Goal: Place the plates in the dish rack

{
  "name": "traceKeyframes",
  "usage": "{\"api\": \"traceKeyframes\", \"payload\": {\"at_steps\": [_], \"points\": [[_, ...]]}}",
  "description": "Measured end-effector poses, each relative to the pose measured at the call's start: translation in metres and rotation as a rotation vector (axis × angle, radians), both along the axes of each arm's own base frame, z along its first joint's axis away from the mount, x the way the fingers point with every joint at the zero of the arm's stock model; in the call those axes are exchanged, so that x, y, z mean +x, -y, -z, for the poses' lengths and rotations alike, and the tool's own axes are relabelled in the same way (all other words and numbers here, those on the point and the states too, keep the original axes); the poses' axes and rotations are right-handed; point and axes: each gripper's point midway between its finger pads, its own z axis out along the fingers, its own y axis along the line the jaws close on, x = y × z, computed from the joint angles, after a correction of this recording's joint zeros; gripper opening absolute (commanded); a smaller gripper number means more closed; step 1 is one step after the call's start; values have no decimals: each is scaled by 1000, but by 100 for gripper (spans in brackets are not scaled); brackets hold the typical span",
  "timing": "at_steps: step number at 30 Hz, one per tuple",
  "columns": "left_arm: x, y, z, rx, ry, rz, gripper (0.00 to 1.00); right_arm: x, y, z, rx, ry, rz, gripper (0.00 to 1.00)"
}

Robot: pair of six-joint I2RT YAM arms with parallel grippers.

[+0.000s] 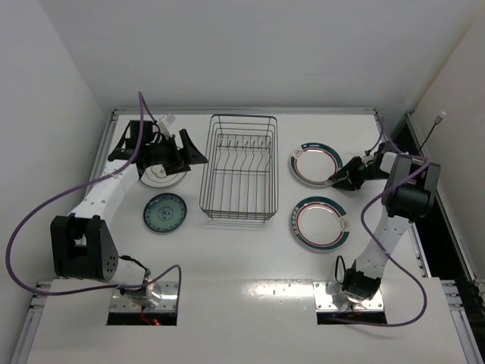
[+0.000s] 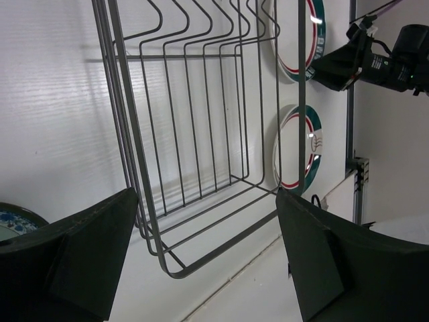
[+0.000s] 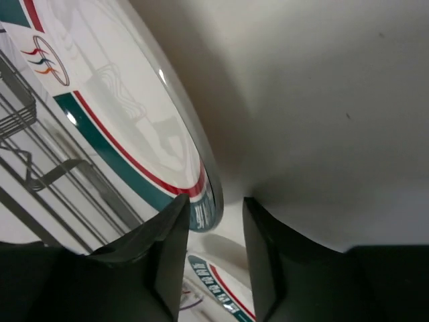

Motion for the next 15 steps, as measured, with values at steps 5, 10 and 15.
{"api": "traceKeyframes", "payload": {"at_steps": [5,10,15], "points": [[-3,-1,2,9,-19,-3,82,8,-8,8,38,6,8,0],[-5,-3,3,21,-30,-2,82,17,-11,-4,52,34,9,0],[-4,-6,7,32,-37,-9,82,52,-2,-54,-161,115,6,0]]}}
